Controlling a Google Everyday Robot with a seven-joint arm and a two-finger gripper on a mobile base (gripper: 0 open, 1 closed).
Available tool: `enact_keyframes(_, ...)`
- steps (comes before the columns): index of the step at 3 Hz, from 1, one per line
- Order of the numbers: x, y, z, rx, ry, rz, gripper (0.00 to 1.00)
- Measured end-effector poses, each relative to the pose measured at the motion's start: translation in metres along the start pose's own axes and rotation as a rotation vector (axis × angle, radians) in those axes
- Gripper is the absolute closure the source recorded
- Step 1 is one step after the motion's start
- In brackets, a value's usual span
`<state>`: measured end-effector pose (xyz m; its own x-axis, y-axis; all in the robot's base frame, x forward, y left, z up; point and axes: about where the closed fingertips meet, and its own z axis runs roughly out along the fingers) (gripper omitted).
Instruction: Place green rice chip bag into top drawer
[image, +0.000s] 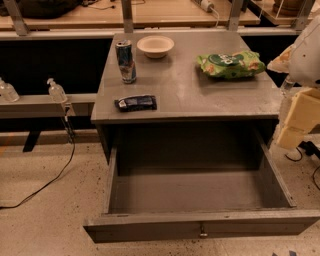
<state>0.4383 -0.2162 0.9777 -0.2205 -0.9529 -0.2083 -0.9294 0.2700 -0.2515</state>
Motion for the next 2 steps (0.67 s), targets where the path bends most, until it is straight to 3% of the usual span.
enact_keyframes(1, 0.0, 0.0, 0.0, 0.0, 0.0, 0.0, 0.0)
enact_keyframes(2, 0.005, -0.021, 0.002, 0.006, 0.041, -0.036, 0.0)
